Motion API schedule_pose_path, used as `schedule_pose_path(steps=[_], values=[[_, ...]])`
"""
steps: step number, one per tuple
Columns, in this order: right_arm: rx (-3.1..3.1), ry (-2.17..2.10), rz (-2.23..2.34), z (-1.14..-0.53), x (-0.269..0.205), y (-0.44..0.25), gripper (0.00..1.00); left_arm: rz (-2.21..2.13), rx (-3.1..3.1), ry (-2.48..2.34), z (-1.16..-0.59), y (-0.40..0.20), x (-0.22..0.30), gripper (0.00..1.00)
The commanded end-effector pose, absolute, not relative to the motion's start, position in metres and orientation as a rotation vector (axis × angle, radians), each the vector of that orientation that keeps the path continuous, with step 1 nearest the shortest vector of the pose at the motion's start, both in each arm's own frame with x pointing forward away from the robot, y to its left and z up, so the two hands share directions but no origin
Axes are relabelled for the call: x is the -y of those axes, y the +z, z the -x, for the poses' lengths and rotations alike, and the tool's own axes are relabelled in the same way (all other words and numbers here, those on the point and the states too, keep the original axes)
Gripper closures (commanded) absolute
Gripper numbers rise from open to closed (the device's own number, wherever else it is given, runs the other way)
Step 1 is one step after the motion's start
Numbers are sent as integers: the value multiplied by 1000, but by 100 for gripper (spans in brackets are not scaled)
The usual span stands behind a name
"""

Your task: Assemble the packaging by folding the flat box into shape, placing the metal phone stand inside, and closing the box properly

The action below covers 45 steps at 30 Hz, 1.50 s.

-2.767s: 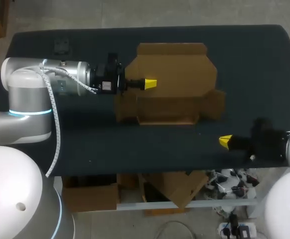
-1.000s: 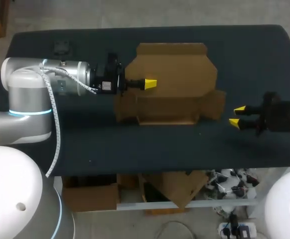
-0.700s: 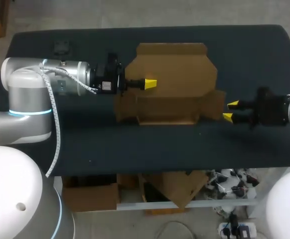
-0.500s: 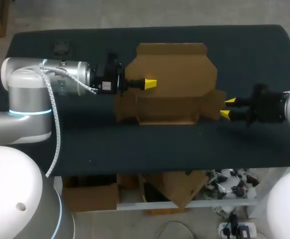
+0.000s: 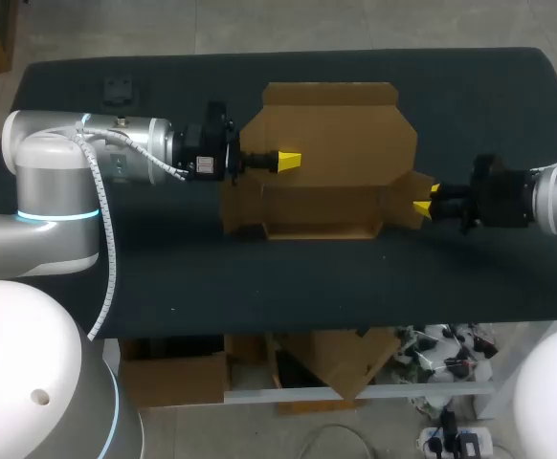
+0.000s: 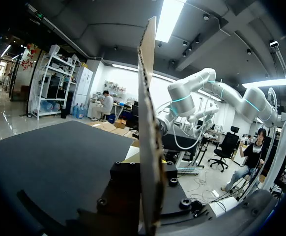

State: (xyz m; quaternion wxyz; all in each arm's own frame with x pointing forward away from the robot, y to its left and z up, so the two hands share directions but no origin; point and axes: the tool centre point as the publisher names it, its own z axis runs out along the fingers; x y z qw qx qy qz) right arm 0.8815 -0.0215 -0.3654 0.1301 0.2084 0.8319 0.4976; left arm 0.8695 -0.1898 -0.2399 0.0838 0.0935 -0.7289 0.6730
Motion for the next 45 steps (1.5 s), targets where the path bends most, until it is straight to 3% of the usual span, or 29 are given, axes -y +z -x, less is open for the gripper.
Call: schedule_pose_path(steps=[1,2,31,45], values=[[-2408,1447,-610,-882,17,-366,95,-277,2175,2007,-870,-244,189,100],[-2406,1448,-610,-881,16,-366,100,-277,2175,2007,-870,-244,189,100],[-2341,1465,-679,-855,-5,-368,100,-277,2175,2007,-870,-244,189,100],[-2297,1448,-750,-848,-22,-369,72,-277,2175,2007,-870,-244,189,100]])
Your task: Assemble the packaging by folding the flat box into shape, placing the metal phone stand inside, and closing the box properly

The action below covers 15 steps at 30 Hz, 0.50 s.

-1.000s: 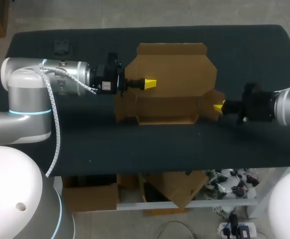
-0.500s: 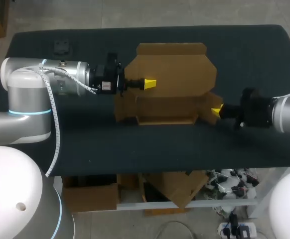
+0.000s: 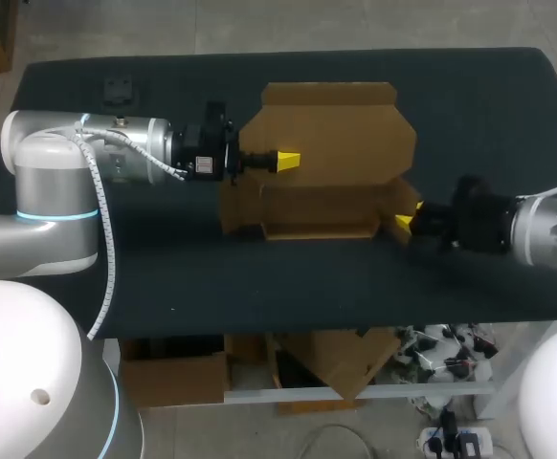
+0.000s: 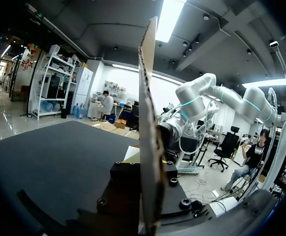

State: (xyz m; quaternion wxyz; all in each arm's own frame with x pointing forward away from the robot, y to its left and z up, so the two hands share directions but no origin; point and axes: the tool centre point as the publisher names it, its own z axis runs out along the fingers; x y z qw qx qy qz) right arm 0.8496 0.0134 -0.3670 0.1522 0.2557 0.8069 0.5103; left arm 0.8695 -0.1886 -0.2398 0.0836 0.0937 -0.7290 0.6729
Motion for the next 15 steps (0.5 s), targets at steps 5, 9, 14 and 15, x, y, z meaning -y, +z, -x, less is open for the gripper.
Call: schedule_pose_path(steps=[5,9,14,15], values=[[-2282,1439,-774,-844,-29,-370,68,-277,2175,2007,-870,-244,189,100],[-2263,1428,-803,-840,-33,-371,67,-277,2175,2007,-870,-244,189,100],[-2236,1404,-861,-836,-37,-374,64,-277,2175,2007,-870,-244,189,100],[-2232,1399,-868,-835,-37,-375,64,-277,2175,2007,-870,-244,189,100]])
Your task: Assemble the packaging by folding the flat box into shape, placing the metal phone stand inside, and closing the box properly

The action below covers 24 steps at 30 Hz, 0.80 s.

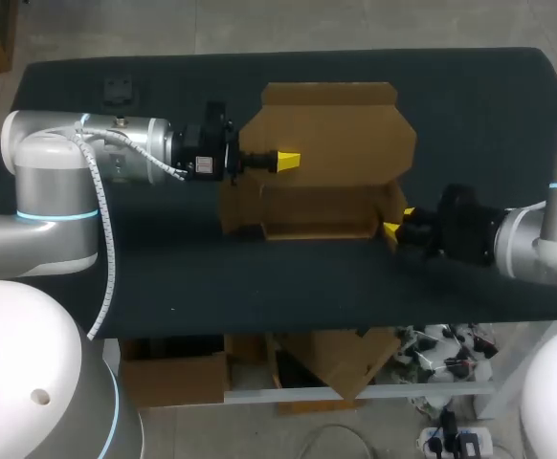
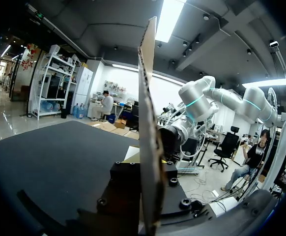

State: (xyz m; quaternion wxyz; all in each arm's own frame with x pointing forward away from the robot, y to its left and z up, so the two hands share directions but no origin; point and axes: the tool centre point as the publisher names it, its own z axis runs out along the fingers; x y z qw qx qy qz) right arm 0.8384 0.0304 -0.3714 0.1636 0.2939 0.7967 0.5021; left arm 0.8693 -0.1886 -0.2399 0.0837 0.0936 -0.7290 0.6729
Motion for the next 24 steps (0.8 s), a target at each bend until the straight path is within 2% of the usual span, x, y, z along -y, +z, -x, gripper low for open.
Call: schedule_pose_path(steps=[1,15,24], values=[[-2229,1405,-870,-833,-38,-375,63,-277,2175,2007,-870,-244,189,100],[-2221,1410,-881,-828,-58,-375,52,-277,2175,2007,-870,-244,189,100],[-2222,1411,-879,-820,-65,-374,50,-277,2175,2007,-870,-244,189,100]])
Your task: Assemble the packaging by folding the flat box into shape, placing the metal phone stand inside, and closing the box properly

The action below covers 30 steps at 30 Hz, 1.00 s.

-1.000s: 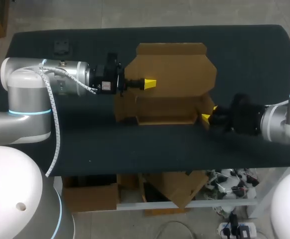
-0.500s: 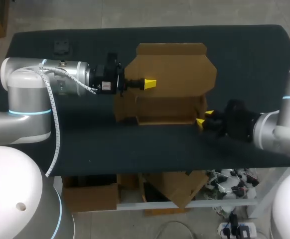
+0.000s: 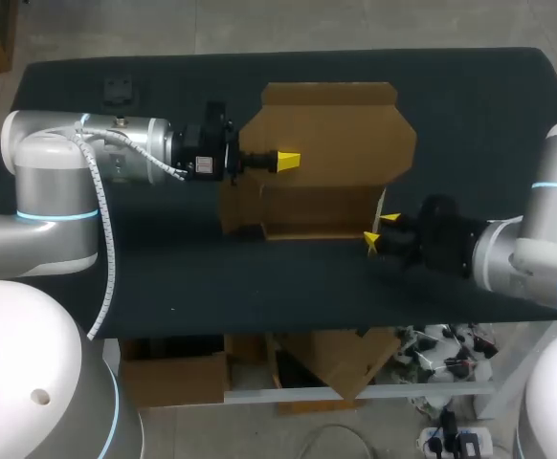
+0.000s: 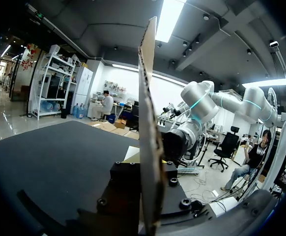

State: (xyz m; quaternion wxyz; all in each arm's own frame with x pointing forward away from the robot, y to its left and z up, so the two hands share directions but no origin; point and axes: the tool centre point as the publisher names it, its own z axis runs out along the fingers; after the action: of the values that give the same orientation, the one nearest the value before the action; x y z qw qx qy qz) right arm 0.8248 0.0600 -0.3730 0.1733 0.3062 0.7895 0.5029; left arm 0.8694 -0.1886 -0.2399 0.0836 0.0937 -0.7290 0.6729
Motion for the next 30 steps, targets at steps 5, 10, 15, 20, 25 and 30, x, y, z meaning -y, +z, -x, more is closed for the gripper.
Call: schedule_pose_path(steps=[5,10,15,20,25,30], values=[[-2203,1398,-907,-808,-60,-374,46,-277,2175,2007,-870,-244,189,100],[-2185,1389,-935,-795,-53,-376,42,-277,2175,2007,-870,-244,189,100],[-2169,1381,-957,-783,-46,-377,40,-277,2175,2007,-870,-244,189,100],[-2155,1373,-976,-772,-37,-378,40,-277,2175,2007,-870,-244,189,100],[-2146,1362,-997,-764,-27,-378,41,-277,2175,2007,-870,-244,189,100],[-2147,1358,-1001,-759,-18,-375,41,-277,2175,2007,-870,-244,189,100]])
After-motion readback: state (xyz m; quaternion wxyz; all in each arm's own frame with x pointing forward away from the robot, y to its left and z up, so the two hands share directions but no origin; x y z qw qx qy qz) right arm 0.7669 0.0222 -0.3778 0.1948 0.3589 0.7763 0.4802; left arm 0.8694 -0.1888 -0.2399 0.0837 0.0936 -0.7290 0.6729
